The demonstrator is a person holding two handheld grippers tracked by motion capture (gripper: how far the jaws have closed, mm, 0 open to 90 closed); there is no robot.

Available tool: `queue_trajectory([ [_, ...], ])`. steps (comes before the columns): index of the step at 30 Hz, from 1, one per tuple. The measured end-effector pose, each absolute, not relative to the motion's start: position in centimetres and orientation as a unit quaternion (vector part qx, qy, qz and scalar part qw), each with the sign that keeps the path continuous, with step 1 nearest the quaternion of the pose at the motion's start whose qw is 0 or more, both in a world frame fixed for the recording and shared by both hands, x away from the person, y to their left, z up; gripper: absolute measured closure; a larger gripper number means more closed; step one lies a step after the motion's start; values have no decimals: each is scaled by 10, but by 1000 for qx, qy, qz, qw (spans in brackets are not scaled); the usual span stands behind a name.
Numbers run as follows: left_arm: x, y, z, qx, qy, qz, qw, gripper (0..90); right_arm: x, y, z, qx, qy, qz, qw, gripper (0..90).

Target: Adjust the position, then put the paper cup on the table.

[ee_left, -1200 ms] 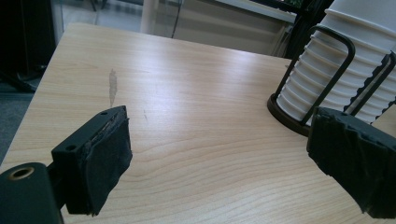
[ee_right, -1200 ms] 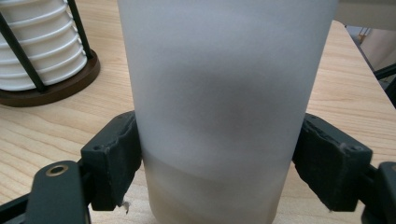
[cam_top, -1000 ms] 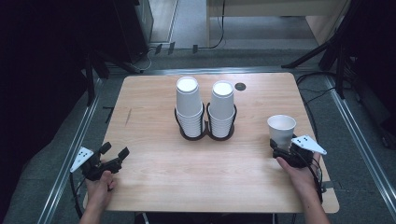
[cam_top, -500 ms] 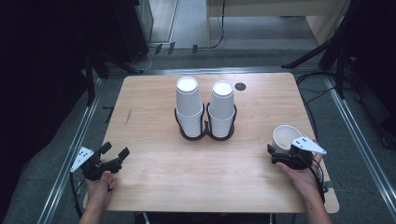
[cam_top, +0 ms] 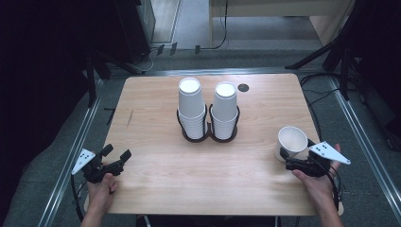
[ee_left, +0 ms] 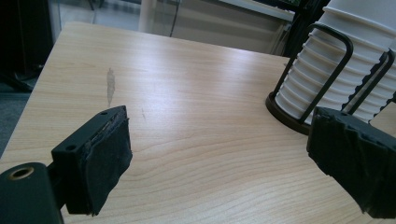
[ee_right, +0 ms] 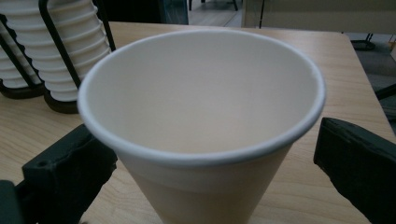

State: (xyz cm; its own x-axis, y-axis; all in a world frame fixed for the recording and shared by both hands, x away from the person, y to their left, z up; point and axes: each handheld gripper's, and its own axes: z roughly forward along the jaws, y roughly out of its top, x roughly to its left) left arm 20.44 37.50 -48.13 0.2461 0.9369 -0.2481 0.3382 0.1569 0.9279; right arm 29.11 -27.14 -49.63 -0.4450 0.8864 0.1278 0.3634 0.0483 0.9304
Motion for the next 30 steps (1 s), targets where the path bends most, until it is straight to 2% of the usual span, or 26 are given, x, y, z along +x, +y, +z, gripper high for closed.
queue_trajectory([
  [19, 205, 373, -482, 589, 545, 286, 523, 64, 250, -297, -489, 433, 685, 523, 266, 0],
  [30, 205, 371, -482, 592, 543, 289, 521, 64, 235, -316, -498, 450, 663, 529, 278, 0],
])
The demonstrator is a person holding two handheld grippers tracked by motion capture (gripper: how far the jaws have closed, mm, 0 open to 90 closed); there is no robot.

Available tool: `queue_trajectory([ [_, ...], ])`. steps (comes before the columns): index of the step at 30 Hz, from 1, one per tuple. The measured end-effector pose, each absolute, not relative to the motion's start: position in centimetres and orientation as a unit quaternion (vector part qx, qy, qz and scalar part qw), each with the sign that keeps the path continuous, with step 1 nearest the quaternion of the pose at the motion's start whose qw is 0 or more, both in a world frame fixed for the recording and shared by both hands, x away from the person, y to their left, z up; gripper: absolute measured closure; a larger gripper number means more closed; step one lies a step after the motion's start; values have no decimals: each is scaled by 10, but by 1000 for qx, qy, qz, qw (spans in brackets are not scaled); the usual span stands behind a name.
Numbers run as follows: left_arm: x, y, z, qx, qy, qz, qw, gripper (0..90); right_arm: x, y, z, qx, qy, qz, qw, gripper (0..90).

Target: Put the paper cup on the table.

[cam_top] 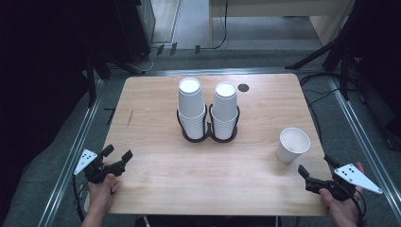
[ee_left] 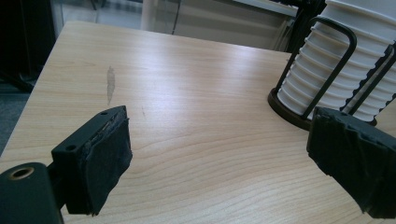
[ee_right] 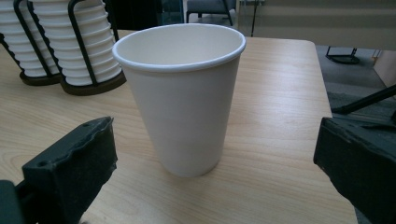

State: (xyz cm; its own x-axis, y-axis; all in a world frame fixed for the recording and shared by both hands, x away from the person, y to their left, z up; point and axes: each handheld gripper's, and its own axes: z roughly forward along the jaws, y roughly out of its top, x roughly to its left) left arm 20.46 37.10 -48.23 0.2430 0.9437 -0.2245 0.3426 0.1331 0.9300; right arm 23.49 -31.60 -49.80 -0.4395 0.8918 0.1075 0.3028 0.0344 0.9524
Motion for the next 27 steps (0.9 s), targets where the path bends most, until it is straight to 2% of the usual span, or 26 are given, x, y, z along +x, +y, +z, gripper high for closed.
queue_trajectory([
  [27, 204, 369, -482, 599, 536, 292, 518, 64, 241, -318, -512, 468, 665, 513, 276, 0],
])
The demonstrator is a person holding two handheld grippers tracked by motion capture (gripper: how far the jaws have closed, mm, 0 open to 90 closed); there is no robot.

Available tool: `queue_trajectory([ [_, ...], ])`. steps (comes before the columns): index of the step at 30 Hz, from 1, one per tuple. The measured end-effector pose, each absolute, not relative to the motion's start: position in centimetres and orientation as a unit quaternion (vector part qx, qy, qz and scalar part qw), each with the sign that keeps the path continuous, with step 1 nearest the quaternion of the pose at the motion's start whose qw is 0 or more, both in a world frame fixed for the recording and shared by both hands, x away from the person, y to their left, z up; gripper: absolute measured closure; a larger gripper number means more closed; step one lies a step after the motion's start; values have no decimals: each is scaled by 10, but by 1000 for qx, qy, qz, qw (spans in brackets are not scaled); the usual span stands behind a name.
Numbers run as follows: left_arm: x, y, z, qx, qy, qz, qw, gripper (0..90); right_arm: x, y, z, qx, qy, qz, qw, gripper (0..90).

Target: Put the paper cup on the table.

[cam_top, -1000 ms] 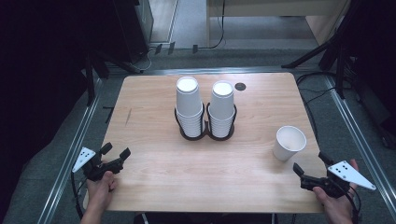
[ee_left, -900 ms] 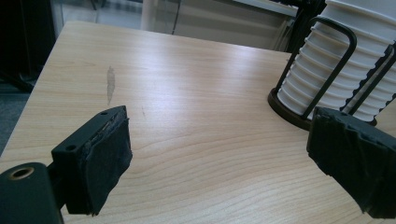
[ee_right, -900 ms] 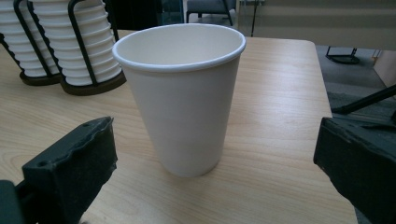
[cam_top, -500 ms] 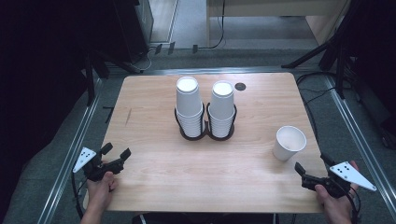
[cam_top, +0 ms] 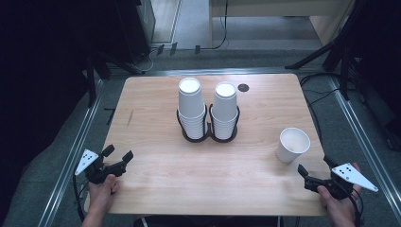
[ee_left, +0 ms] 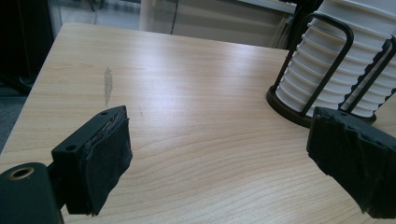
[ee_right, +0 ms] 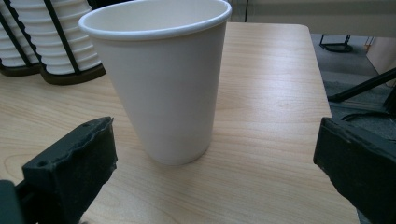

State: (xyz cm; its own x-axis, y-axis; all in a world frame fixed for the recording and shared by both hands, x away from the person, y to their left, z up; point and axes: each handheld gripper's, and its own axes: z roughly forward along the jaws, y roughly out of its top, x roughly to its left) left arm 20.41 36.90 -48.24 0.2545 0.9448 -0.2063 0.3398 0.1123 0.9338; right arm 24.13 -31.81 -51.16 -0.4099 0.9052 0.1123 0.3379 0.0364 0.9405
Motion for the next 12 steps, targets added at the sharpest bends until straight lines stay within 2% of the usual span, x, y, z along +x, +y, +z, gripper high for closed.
queue_trajectory([
  [12, 205, 369, -482, 601, 536, 292, 516, 64, 242, -317, -513, 466, 667, 510, 278, 0],
])
